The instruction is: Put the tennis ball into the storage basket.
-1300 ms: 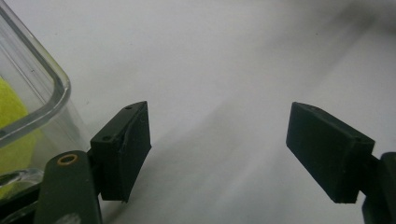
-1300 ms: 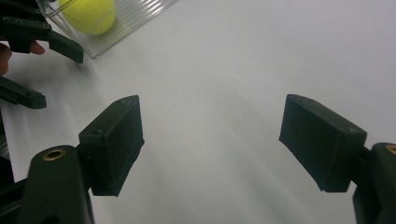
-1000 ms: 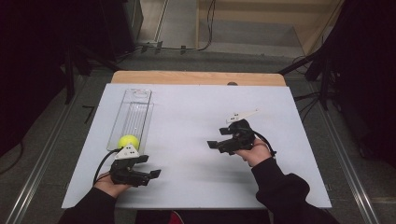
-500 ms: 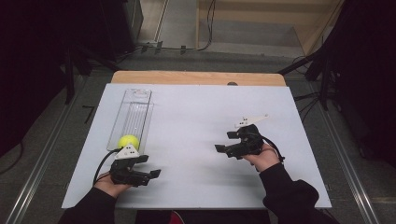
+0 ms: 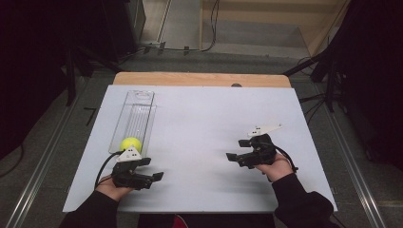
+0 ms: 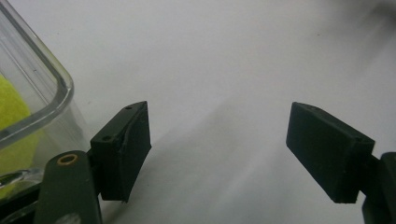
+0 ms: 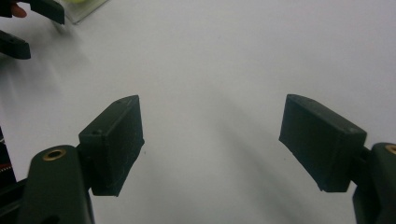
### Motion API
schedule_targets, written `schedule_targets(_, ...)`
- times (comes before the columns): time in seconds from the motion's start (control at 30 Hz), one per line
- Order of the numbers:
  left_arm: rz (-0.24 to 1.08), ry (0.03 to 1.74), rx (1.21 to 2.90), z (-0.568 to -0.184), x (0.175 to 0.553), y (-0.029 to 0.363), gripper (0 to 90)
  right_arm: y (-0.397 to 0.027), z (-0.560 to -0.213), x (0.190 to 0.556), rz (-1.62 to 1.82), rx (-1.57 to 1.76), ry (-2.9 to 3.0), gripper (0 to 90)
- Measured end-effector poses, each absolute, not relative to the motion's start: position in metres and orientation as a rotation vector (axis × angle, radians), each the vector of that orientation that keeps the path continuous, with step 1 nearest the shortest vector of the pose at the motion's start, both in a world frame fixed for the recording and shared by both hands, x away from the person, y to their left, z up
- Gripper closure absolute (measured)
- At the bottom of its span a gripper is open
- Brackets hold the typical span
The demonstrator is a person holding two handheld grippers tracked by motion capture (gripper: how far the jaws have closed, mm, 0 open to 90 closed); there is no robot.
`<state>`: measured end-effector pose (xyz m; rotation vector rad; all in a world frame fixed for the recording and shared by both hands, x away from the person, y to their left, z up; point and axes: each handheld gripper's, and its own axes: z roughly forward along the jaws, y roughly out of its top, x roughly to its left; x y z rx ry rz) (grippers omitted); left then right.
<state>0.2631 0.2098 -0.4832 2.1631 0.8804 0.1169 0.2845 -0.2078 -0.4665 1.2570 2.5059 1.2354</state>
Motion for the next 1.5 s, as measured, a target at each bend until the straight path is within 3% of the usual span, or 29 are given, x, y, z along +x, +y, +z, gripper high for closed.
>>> schedule_targets(1.5,0.121,0.886,2.160,-0.483,0.263,0.210,22.8,-0.273,-0.484,0.250,1.202,1.414,2.357,19.6)
